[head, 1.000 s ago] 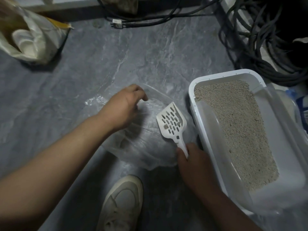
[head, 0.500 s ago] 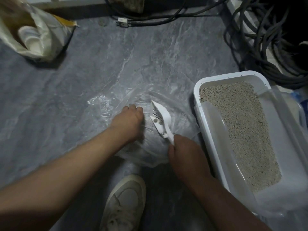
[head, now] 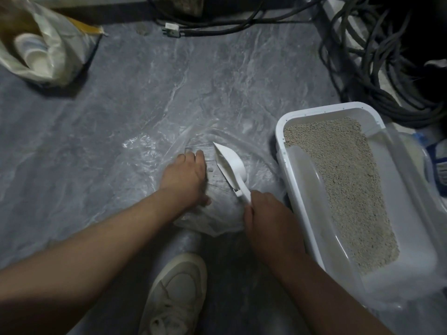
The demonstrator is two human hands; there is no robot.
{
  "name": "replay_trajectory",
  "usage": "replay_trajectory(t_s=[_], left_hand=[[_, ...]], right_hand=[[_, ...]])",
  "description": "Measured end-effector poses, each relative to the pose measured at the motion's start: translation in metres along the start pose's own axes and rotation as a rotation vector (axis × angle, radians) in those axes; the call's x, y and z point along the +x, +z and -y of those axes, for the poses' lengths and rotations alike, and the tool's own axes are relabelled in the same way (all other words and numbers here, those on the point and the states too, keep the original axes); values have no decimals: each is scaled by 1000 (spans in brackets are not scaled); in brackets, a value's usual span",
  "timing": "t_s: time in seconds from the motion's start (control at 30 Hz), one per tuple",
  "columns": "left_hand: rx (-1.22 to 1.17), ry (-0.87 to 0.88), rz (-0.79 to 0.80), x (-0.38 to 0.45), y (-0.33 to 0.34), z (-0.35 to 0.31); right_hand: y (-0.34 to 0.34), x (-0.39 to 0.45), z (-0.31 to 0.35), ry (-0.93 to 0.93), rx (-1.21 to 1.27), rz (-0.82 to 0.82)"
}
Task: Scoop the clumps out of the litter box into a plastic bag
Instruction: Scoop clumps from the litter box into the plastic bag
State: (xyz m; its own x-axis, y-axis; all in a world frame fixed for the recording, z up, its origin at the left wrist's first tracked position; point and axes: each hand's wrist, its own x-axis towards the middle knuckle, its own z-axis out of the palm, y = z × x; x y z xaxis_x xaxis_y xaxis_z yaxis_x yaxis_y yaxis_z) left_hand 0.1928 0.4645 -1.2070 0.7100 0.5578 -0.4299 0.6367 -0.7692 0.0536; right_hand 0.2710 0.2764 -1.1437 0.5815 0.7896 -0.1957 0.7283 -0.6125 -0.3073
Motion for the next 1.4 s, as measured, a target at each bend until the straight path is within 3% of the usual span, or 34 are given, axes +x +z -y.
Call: replay_trajectory(t_s=[0.4, 0.6, 0.8, 0.93, 1.13, 1.4], left_hand=[[-26, 22, -8, -8, -18, -4], [-336, 107, -69, -8, -34, -29], [-610, 330, -409, -13, -57, -90], [-659, 414, -395, -15, -66, -145], [-591, 338, -239, -4, -45, -182], [-659, 304, -239, -6, -31, -168]], right_hand=[[-7, -2, -9, 62, 37, -97], [-37, -6, -13, 105, 197, -214], [-106, -11, -73, 200, 108, -507], [-128, -30, -138, 416, -54, -296], [-120, -52, -173, 532, -222, -102], [-110, 2, -157, 343, -242, -81]])
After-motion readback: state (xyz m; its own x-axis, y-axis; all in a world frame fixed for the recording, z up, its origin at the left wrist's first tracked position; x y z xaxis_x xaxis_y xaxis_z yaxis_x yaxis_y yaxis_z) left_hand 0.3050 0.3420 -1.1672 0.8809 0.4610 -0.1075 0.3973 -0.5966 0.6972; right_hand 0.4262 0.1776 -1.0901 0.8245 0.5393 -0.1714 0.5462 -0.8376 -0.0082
